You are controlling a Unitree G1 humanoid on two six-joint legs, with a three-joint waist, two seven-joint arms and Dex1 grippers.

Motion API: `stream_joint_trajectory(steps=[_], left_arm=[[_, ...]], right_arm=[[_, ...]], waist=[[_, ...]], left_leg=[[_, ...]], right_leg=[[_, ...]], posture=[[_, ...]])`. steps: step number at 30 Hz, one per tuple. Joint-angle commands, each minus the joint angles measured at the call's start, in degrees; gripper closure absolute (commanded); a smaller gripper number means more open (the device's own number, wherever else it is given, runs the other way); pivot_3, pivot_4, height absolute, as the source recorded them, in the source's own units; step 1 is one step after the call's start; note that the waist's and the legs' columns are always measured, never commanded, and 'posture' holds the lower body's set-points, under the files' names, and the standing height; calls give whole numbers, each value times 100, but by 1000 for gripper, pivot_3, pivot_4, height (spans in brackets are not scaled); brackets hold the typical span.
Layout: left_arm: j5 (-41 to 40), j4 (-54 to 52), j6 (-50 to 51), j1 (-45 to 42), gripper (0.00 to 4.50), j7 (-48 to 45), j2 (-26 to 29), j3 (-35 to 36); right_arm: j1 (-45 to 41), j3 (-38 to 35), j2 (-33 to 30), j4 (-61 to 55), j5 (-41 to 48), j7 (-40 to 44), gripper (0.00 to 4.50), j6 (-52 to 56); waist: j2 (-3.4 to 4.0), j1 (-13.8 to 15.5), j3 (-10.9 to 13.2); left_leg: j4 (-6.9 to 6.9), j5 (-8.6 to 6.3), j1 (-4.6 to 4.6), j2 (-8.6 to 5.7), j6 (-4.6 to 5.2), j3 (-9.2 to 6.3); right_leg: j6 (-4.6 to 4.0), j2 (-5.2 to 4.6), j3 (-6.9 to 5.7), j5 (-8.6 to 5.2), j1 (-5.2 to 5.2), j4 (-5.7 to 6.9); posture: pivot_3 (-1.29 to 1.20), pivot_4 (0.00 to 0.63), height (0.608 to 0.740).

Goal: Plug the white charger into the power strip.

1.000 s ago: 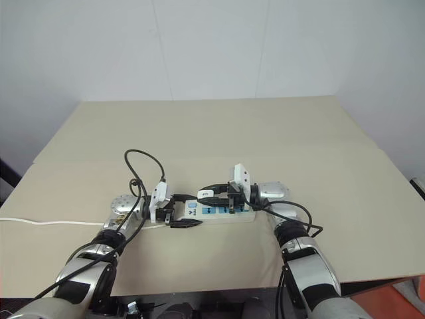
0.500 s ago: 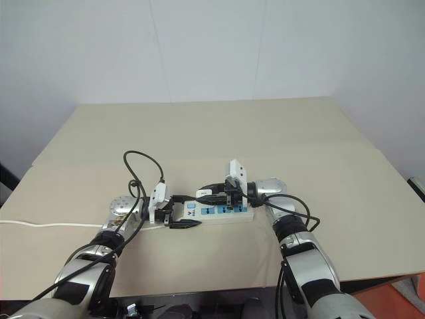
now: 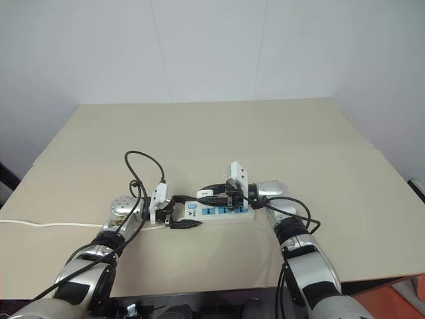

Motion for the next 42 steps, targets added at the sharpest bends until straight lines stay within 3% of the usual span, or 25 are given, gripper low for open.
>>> stream_joint_trajectory(steps=[1, 5, 12, 18, 35, 38, 42], left_arm=[[122, -108, -118, 9, 1211, -182, 12, -160], [112, -103, -123, 9, 1211, -177, 17, -172], [104, -103, -122, 9, 1211, -178, 25, -176], [97, -93, -123, -4, 1211, -201, 38, -177], [99, -74, -144, 1, 1211, -185, -12, -182], [100, -76, -140, 8, 1211, -180, -6, -181], [101, -77, -140, 10, 1211, -180, -3, -182]], right_arm=[[415, 134, -95, 476, -392, -111, 1347, 32], [385, 92, -148, 405, -319, 62, 16, 78], [373, 7, -447, -218, -188, 383, 16, 52], [269, -172, -696, -1205, 100, 353, 16, 733], [69, -263, -561, -2114, 356, -53, 16, 1573], [77, -246, -538, -2048, 364, -22, 569, 1578], [104, -218, -469, -1962, 374, 15, 1971, 1566]], waist=[[-7, 8, -4], [-7, 12, -4], [-7, 27, -4], [-5, 21, -1], [3, 26, 16], [3, 25, 16], [3, 25, 17]], left_leg=[[1, 0, 0, 0, 0, 0], [-1, -1, 0, 4, 1, -1], [-5, -4, -3, 5, 2, -4], [-2, -4, -45, 5, 0, -3], [1, -2, -83, 0, -3, -3], [1, -2, -83, 0, -3, -3], [1, -2, -83, 0, -3, -3]], right_leg=[[0, 1, -1, 0, 1, -3], [-1, 13, 3, 1, 12, -27], [-1, 18, 5, 1, 17, -44], [-3, 18, 7, 2, -6, -36], [-10, 21, 4, 7, -35, -48], [-10, 21, 4, 7, -35, -47], [-10, 21, 4, 7, -35, -48]], posture=[[0, 150, 740], [0, 150, 740], [0, 150, 740], [0, 150, 740], [0, 150, 740], [0, 150, 740], [0, 150, 740]])
